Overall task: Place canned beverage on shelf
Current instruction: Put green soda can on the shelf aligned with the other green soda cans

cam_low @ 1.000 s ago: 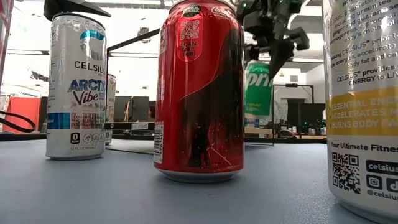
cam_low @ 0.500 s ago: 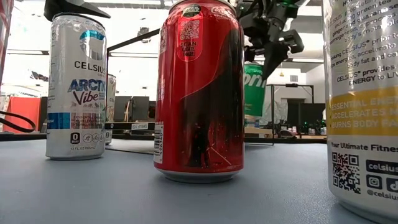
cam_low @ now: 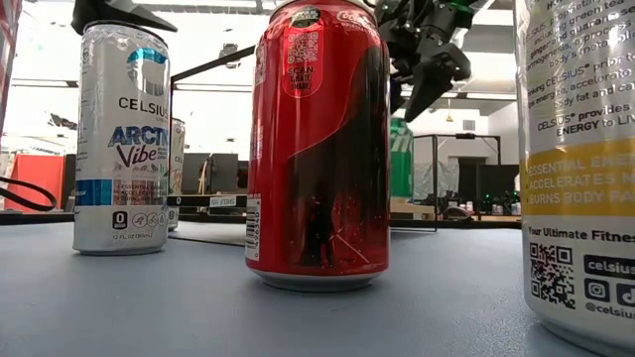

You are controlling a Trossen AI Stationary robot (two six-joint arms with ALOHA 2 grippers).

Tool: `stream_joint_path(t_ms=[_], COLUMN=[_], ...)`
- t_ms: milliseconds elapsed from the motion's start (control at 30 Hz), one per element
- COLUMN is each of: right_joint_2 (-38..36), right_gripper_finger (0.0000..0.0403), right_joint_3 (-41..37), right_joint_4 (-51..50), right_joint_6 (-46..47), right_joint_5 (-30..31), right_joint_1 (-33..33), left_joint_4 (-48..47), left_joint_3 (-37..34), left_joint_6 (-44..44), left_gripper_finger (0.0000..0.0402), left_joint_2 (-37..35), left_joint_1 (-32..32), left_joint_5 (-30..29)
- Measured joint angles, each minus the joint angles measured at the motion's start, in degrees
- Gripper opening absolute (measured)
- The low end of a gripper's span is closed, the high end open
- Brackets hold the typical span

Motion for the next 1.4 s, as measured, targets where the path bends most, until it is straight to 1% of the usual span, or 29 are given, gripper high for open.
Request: stream_joint_path(t_ms=[100, 233, 367, 433, 600, 700, 800, 900, 1000, 1100, 1133, 1167, 1233, 1300, 1400], right_joint_2=[0.0, 0.0, 0.1, 0.1, -0.1, -2.1, -5.8, -9.6, -13.4, -15.4, -15.6, -15.6, -15.5, -14.6, -12.8], right_gripper_finger=[0.0335, 0.0340, 0.0339, 0.0338, 0.0336, 0.0321, 0.0287, 0.0229, 0.0143, 0.0045, 0.0023, 0.0013, 0.0015, 0.0015, 0.0004], right_joint_3=[-0.1, 0.0, 2.7, 4.8, 10.1, 10.7, 8.5, 3.9, -2.2, -8.2, -9.7, -11.0, -12.5, -12.9, -13.0], right_joint_4=[-0.3, -0.3, -0.7, -2.1, -7.7, -11.3, -11.7, -10.5, -4.5, 3.6, 5.9, 8.3, 11.4, 12.0, 11.3], right_joint_6=[1.0, 1.0, 1.5, 1.8, 8.0, 12.8, 19.4, 25.7, 33.2, 40.1, 41.5, 42.8, 45.8, 47.3, 47.5], right_joint_5=[1.3, 1.6, 7.1, 8.5, 8.8, 8.1, 7.3, 7.6, 10.5, 11.6, 11.8, 12.1, 13.3, 14.6, 16.2], right_joint_1=[0.0, 0.1, 0.9, 0.7, 1.0, 2.3, 3.8, 6.0, 8.4, 10.7, 11.4, 12.1, 13.2, 14.2, 15.2], left_joint_4=[-0.2, -0.2, -0.2, -0.2, -0.2, -0.3, -0.3, -0.3, -0.3, -0.4, -0.5, -0.7, -0.8, -1.0, -1.8], left_joint_3=[0.0, 0.0, 0.0, 0.0, 0.0, 0.0, 0.0, 0.0, 0.0, 0.0, 0.0, 0.0, 0.0, 0.0, 0.0], left_joint_6=[-0.2, -0.3, -0.2, 0.2, 0.4, 0.7, 1.8, 2.6, 3.0, 3.0, 3.0, 3.0, 3.0, 3.0, 3.0], left_gripper_finger=[0.0330, 0.0330, 0.0330, 0.0330, 0.0330, 0.0330, 0.0330, 0.0330, 0.0330, 0.0330, 0.0330, 0.0330, 0.0330, 0.0330, 0.0330], left_joint_2=[0.0, 0.0, 0.0, 0.0, 0.0, 0.0, 0.0, 0.0, 0.0, 0.0, 0.0, 0.0, 0.0, 0.0, 0.0], left_joint_1=[0.0, 0.0, 0.0, 0.0, 0.0, 0.0, 0.0, 0.0, 0.0, 0.0, 0.0, 0.0, 0.0, 0.0, 0.0], left_joint_5=[0.1, 1.1, 1.6, 1.6, 1.7, 1.9, 2.8, 2.8, 2.8, 3.1, 3.2, 3.2, 3.3, 3.3, 3.5])
